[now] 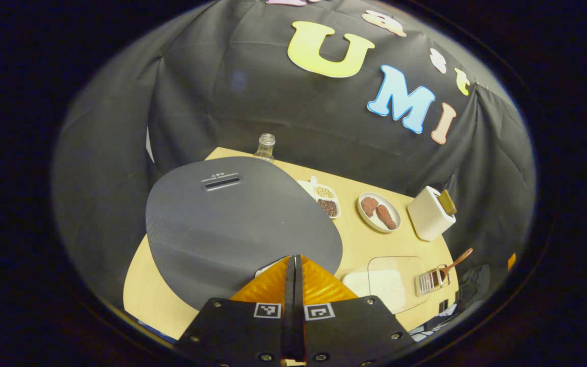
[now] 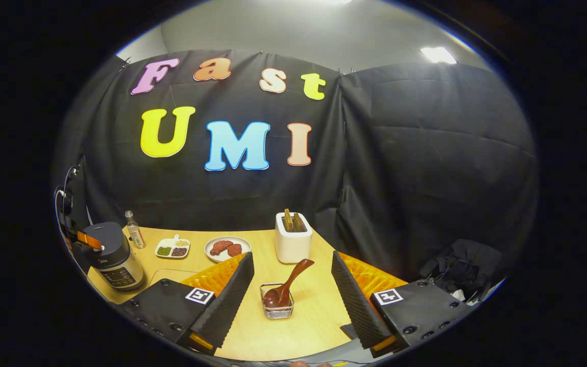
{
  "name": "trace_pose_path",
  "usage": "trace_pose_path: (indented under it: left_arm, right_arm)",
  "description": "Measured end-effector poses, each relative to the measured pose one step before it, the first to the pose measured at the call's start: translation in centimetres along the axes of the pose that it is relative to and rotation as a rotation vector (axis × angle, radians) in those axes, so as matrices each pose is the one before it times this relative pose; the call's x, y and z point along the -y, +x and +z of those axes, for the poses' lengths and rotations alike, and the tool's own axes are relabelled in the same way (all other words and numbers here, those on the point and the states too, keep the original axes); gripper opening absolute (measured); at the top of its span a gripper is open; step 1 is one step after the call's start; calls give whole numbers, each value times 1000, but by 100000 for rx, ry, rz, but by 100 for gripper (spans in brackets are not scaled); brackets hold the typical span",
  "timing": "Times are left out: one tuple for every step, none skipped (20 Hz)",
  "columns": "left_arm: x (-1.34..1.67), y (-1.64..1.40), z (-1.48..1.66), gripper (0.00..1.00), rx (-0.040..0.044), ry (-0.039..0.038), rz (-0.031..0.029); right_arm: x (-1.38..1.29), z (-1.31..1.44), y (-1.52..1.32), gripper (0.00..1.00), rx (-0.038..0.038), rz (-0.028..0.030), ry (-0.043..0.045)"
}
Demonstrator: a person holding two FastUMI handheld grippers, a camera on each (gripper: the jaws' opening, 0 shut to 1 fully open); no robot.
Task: Close the left gripper, press the button to open the rice cooker; take a wooden spoon from the chopstick holder with the right hand, scoop a spoonful of rice and pour it into the rice cooker, then put the wooden spoon back into the chopstick holder.
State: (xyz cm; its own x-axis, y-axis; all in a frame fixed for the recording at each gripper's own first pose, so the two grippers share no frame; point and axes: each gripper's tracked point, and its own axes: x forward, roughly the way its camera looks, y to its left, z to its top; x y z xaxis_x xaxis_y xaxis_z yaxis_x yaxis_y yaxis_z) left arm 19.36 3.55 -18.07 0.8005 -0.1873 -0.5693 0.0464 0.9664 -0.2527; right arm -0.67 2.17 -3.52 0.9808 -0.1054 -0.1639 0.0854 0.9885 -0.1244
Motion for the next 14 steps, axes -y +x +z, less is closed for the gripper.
trace_pose_path:
  left_arm:
    - [-22,-322,-642,2,-3287,569,-199]
    - [-67,158,659,2,2425,251,-39]
    - [48,80,-418,2,-2043,-677,103]
    - [64,-106,234,2,1653,-646,19]
    - [-13,-86,7,2,976,-1038,124]
    - [-22,-378,11,2,1338,-796,781]
    - [113,-444,247,2,2301,-632,865]
    - [36,-279,-138,2,485,-821,1275]
    - [-122,-1026,414,2,4111,-504,2248]
    - [-40,-903,698,2,3609,-188,1307]
    - [289,-1281,620,2,3374,151,1566]
    - [260,-1238,705,2,3437,281,1769]
    - [270,-1163,520,2,3784,367,1895]
    - [288,-733,-60,2,72,-80,1493]
  right_arm:
    - [-73,-1,-269,97,-12,380,1038]
    - [24,-194,-297,97,-46,-9,504]
    - [116,-96,-131,97,-160,-160,-72]
    - [70,-188,-18,97,-420,45,-289]
    - [110,-145,-114,97,-577,382,-142]
    - [147,-28,-96,97,-159,554,4]
    - [271,38,-170,97,418,495,-281]
    - [407,-73,-132,97,304,282,-808]
    - [489,-55,76,97,104,142,-901]
    - [518,-112,176,98,163,502,-127]
    - [364,9,188,98,144,892,933]
    - [410,-173,224,97,-566,1176,1674]
    - [333,-252,172,97,-990,1359,1931]
    - [384,-295,67,97,-385,1224,1379]
